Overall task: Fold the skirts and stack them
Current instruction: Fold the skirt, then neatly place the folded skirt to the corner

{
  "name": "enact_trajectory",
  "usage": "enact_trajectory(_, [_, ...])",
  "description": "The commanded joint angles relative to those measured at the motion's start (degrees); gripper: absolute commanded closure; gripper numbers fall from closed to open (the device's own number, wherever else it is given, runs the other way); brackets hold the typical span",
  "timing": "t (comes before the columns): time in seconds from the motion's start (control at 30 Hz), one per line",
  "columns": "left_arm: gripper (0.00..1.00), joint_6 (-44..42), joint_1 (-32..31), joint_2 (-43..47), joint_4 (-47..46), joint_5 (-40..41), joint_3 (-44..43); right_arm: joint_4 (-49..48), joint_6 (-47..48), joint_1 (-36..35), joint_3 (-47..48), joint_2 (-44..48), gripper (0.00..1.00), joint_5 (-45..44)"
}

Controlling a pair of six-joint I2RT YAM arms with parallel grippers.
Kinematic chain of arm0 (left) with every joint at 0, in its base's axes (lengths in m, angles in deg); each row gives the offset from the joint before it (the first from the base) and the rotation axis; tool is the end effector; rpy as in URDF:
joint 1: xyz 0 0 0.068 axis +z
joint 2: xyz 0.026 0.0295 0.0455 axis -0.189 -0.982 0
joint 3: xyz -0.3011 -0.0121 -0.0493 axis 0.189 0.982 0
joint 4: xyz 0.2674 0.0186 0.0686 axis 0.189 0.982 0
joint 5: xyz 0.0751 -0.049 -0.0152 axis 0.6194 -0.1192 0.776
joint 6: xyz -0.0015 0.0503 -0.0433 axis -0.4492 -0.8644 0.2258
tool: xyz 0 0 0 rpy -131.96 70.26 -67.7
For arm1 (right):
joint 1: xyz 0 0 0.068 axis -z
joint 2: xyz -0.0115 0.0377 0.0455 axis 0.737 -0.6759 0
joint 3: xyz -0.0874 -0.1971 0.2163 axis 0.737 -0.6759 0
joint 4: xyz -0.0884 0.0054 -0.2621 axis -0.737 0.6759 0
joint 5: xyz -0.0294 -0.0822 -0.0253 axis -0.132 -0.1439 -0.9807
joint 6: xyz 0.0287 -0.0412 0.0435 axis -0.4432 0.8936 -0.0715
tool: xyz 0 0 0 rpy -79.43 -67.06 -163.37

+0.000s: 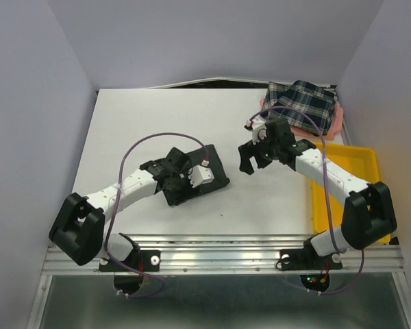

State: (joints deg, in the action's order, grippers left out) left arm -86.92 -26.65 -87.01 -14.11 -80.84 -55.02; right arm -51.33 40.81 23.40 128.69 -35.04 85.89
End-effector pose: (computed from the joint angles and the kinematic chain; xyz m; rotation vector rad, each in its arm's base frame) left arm 0.2154 -0.1791 0.2197 1.5721 2.0181 -0.2827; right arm 0.2929 0.1481 0.2792 -0.7932 2.2518 0.4961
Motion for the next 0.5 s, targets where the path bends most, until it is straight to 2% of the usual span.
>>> enact_trajectory(0.0, [0.33,4.5,5.8,2.4,-0.1,-4.0,-3.1,-3.2,-12.5,-0.3,3.3,-6.6,0.06,8.1])
enact_trajectory(0.07, [0.25,8.4,10.6,3.5,-2.6,1.3,-4.1,-4.1,-18.9,-0.3,6.7,-11.6,0.05,9.1])
enact_trajectory(0.17, [0.23,10.3,20.0,0.8,1.2,-2.8,-8.9,-4.7,-24.9,-0.3,10.1,-16.5,0.02,11.8])
enact_trajectory(0.27, [0.23,12.4,24.8,-1.3,5.8,-8.1,-12.1,-6.3,-28.5,-0.3,12.6,-22.3,0.00,14.5])
enact_trajectory(0.47, [0.25,17.5,29.3,-4.6,6.9,-9.9,-12.9,-7.1,-30.1,-0.3,19.5,-33.4,0.00,15.8])
